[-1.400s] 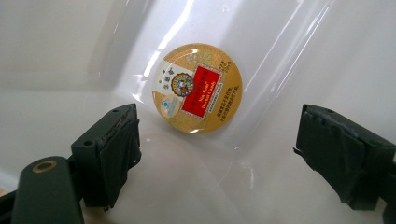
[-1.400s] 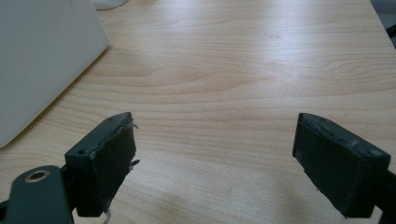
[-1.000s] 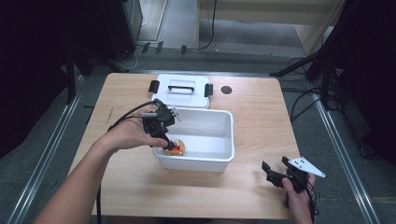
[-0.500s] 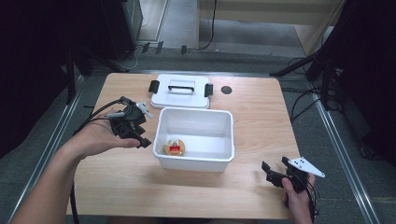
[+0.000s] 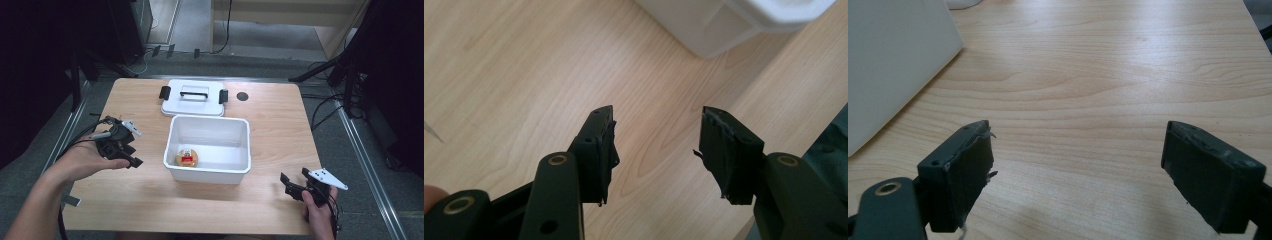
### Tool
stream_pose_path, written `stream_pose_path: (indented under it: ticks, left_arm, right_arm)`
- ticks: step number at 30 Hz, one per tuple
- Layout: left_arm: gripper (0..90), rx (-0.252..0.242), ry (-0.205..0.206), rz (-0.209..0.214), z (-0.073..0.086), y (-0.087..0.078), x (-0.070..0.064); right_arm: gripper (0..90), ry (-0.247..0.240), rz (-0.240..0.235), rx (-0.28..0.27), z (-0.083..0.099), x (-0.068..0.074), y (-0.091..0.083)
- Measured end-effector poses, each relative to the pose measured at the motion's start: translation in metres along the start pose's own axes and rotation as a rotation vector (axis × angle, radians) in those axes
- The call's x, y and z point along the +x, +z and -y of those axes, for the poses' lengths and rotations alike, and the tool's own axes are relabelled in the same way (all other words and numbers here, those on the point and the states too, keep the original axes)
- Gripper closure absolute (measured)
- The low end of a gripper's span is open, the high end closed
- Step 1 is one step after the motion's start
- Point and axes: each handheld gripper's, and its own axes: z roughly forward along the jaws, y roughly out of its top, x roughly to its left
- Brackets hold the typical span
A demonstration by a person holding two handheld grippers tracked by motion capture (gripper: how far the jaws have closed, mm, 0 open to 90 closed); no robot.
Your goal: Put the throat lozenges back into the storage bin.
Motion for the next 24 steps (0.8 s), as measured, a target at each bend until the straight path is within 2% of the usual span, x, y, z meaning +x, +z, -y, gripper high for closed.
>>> stream_pose_path:
  ticks: [3, 13, 18, 24]
  left_arm:
    - [48.7, 0.012, -0.029, 0.0, 0.012, 0.007, 0.004]
    - [47.2, 0.008, -0.111, 0.027, 0.053, 0.03, 0.012]
    - [46.3, 0.007, -0.164, 0.018, 0.071, 0.043, 0.016]
    - [44.1, 0.003, -0.207, 0.02, 0.089, 0.058, 0.017]
  right_arm:
    - [13.7, -0.002, 0.001, -0.002, 0.0, 0.0, 0.0]
    - [13.7, -0.002, 0.002, -0.001, 0.0, 0.0, 0.0]
    - [13.7, -0.003, 0.003, -0.001, 0.0, 0.0, 0.0]
    - [13.7, -0.001, 0.004, -0.001, 0.0, 0.0, 0.0]
